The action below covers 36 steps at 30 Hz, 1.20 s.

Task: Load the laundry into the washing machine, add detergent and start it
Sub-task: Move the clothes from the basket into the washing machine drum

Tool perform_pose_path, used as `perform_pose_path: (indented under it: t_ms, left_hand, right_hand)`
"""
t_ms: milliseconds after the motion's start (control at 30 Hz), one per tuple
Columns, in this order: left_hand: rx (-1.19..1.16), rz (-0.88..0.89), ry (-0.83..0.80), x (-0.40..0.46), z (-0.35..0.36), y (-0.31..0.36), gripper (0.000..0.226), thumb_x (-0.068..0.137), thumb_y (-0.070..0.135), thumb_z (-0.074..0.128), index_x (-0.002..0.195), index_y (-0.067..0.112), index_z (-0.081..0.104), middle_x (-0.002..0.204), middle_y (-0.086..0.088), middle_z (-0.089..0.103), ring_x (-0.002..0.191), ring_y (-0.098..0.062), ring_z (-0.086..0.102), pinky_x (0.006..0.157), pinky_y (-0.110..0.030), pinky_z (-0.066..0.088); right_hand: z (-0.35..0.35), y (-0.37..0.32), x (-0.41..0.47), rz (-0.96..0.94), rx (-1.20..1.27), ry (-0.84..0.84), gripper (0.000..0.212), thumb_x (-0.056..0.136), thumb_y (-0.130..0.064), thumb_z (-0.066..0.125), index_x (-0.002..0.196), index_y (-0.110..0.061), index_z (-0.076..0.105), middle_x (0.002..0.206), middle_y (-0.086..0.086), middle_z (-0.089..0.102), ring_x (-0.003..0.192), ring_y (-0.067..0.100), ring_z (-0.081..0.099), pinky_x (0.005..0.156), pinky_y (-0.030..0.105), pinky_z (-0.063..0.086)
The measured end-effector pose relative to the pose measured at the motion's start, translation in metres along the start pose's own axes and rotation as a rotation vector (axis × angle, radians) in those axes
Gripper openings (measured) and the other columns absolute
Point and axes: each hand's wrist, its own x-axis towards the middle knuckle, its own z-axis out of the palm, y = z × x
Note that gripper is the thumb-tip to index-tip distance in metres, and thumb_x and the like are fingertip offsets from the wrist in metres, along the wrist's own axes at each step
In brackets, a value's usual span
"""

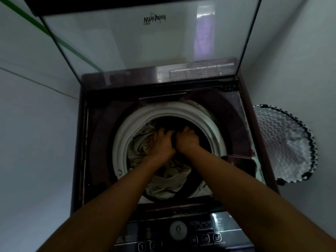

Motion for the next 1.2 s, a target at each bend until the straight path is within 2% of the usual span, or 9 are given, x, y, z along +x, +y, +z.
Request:
perform_pose_path:
  t_ms: [133,300,467,633,800,933,1000,1100,1200]
  left_hand:
    - [-0.032,0.115,0.132,-0.003,-0.015,0.019,0.053,0.084,0.019,0.054,0.137,0.021,0.052,0.133,-0.011,0.051,0.118,-0.032,0.049,0.096,-0.041,0.044]
    - [-0.121,0.220,0.339,-0.003,-0.032,0.057,0.043,0.079,0.004,0.059,0.122,0.011,0.063,0.118,-0.016,0.058,0.110,-0.034,0.051,0.097,-0.042,0.042]
    - [-0.259,0.328,0.481,-0.009,-0.051,0.114,0.040,0.077,0.004,0.052,0.114,0.013,0.064,0.112,-0.010,0.059,0.108,-0.027,0.053,0.098,-0.035,0.041]
    - [-0.298,0.482,0.608,-0.007,-0.057,0.187,0.034,0.077,-0.001,0.054,0.105,0.013,0.066,0.106,-0.006,0.061,0.100,-0.022,0.052,0.092,-0.027,0.041]
    - [-0.159,0.660,0.536,0.015,-0.031,0.263,0.030,0.079,0.012,0.049,0.103,0.014,0.068,0.100,-0.005,0.060,0.095,-0.023,0.052,0.087,-0.031,0.042]
    - [-0.124,0.656,0.399,0.038,0.009,0.307,0.028,0.077,0.011,0.052,0.099,0.017,0.068,0.093,-0.002,0.055,0.092,-0.022,0.050,0.083,-0.032,0.042]
    - [-0.051,0.653,0.288,0.054,0.029,0.324,0.027,0.076,0.012,0.055,0.099,0.018,0.068,0.090,-0.001,0.052,0.090,-0.024,0.051,0.079,-0.034,0.042]
    - [0.026,0.517,-0.027,0.084,0.062,0.358,0.025,0.079,0.013,0.060,0.100,0.020,0.070,0.091,-0.006,0.058,0.093,-0.025,0.057,0.076,-0.030,0.042]
    - [0.130,0.445,-0.198,0.118,0.107,0.374,0.026,0.081,0.020,0.065,0.106,0.017,0.071,0.107,-0.011,0.068,0.102,-0.026,0.062,0.085,-0.030,0.046]
  right_hand:
    - [-0.021,0.022,-0.022,-0.029,0.077,0.307,0.044,0.096,-0.030,0.052,0.134,-0.008,0.047,0.136,0.019,0.043,0.118,0.031,0.049,0.089,0.040,0.051]
    - [-0.044,0.055,-0.044,-0.106,0.241,0.512,0.023,0.096,-0.013,0.046,0.110,-0.005,0.061,0.120,0.018,0.056,0.102,0.029,0.059,0.081,0.034,0.049]
    - [-0.072,0.097,-0.073,-0.132,0.405,0.717,0.022,0.092,-0.015,0.048,0.107,-0.003,0.058,0.110,0.018,0.057,0.100,0.038,0.059,0.074,0.042,0.049]
    - [-0.087,0.157,-0.085,-0.078,0.475,1.010,0.010,0.081,-0.016,0.061,0.083,-0.006,0.060,0.085,0.017,0.063,0.074,0.038,0.065,0.053,0.039,0.049]
    - [-0.062,0.244,-0.072,0.113,0.607,0.941,0.028,0.096,-0.029,0.045,0.098,-0.006,0.060,0.103,0.016,0.061,0.092,0.037,0.061,0.069,0.041,0.047]
    - [-0.015,0.303,-0.044,0.277,0.737,0.787,0.029,0.093,-0.029,0.046,0.096,-0.007,0.064,0.099,0.017,0.066,0.091,0.037,0.064,0.072,0.039,0.049]
    - [0.012,0.328,-0.029,0.355,0.788,0.680,0.029,0.092,-0.025,0.048,0.101,-0.004,0.065,0.103,0.019,0.067,0.095,0.037,0.064,0.075,0.038,0.050]
    - [0.051,0.363,-0.004,0.395,0.870,0.537,0.027,0.089,-0.019,0.049,0.101,-0.002,0.066,0.106,0.020,0.067,0.097,0.037,0.064,0.076,0.037,0.050]
    - [0.083,0.387,0.020,0.409,0.942,0.446,0.028,0.091,-0.020,0.049,0.100,-0.001,0.068,0.106,0.021,0.068,0.097,0.037,0.064,0.076,0.036,0.050]
